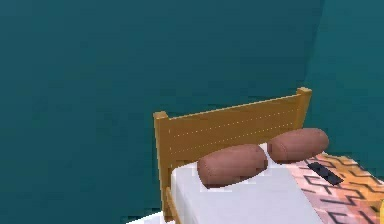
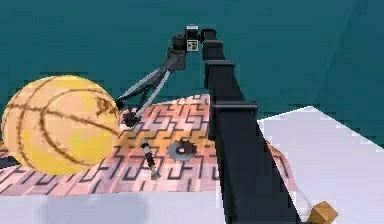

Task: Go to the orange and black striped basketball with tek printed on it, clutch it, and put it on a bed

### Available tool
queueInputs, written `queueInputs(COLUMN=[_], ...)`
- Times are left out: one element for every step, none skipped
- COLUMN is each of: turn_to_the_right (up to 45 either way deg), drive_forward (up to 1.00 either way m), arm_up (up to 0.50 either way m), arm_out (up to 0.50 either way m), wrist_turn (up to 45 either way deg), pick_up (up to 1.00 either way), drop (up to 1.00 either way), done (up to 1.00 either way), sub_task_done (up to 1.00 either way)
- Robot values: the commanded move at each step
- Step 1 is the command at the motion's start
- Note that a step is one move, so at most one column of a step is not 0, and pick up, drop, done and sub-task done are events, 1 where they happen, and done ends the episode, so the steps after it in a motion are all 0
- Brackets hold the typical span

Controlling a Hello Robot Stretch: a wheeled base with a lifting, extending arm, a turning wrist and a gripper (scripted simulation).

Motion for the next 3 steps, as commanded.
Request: queueInputs(turn_to_the_right=[0.0,0.0,0.0], drive_forward=[0.0,0.0,0.0], arm_up=[0.0,-0.24,-0.32], arm_out=[0.0,0.0,0.0], wrist_turn=[39.0,0.0,0.0], pick_up=[0.0,0.0,0.0], drop=[0.0,0.0,0.0], done=[0.0,0.0,0.0], sub_task_done=[0.0,0.0,0.0])
